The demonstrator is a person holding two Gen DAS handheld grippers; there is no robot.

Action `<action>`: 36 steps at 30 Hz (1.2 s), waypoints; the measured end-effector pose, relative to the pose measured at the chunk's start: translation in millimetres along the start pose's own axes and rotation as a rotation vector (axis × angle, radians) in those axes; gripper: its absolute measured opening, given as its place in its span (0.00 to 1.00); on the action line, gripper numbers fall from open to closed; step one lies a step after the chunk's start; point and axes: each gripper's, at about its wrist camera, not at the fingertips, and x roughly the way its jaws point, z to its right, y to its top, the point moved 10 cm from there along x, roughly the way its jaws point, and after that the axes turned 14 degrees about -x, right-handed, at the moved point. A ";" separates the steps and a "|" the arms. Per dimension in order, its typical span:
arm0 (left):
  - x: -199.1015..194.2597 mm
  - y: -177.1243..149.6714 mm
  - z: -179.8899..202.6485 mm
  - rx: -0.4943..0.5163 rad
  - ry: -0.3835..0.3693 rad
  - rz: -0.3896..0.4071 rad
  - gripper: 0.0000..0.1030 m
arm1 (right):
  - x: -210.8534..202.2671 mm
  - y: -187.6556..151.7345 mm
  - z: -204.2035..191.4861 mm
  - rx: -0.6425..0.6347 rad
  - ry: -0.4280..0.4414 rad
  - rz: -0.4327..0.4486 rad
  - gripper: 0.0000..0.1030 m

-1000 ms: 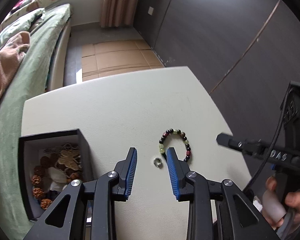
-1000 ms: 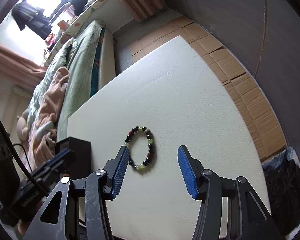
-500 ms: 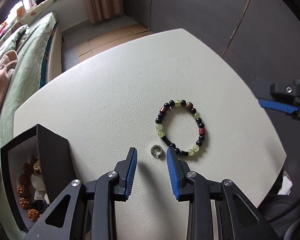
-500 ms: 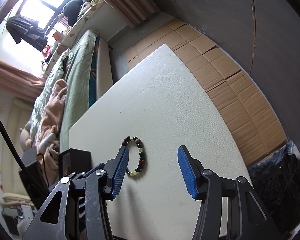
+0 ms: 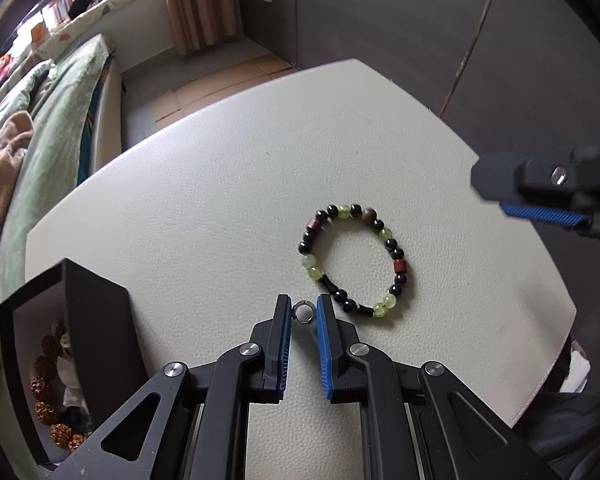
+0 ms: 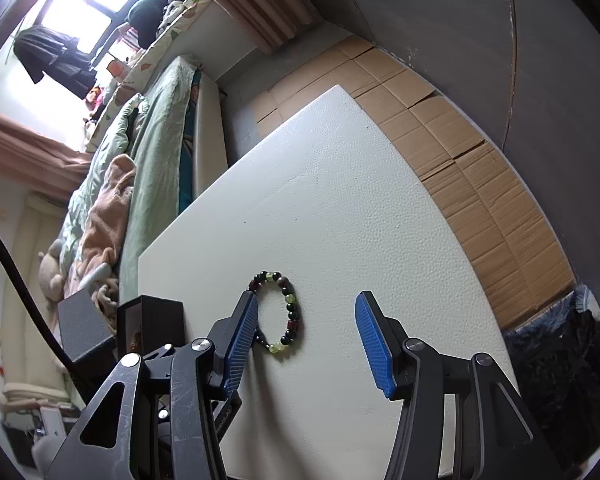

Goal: Organize jewelry
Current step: 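Close the right gripper on the black-and-green bead bracelet and lift it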

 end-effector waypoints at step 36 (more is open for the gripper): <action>-85.6 22.4 -90.1 -0.163 -0.022 0.149 0.13 | 63.8 -13.5 -45.9 -0.215 -0.141 -0.117 0.09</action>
